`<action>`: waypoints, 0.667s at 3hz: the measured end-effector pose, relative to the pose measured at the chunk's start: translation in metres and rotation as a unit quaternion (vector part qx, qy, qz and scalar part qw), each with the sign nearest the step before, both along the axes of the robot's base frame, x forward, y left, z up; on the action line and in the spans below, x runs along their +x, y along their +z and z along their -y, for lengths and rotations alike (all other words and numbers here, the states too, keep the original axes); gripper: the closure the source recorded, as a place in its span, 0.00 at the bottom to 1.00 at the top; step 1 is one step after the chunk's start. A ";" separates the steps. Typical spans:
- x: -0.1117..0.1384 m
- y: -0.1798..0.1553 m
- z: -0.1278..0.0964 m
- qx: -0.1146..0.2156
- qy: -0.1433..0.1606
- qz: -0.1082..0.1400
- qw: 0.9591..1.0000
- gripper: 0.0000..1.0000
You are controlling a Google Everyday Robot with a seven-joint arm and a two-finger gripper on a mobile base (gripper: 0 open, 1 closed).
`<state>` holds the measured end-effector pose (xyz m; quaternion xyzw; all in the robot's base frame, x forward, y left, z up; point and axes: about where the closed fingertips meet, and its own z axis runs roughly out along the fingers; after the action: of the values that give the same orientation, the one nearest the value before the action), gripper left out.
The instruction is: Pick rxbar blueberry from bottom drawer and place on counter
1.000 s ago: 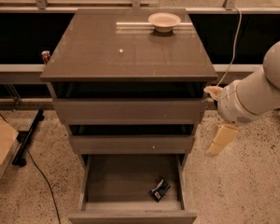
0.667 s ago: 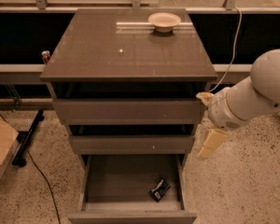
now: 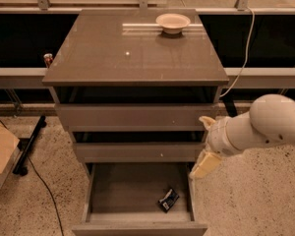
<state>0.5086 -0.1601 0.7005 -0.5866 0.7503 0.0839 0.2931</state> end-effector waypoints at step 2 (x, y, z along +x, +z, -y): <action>0.010 -0.107 -0.002 0.094 -0.061 -0.010 0.994 0.00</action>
Offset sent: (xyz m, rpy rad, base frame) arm 0.0175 -0.0053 -0.1634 0.2686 0.0238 -0.1918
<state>0.5185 -0.1577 0.5933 -0.5087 0.7764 0.1413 0.3442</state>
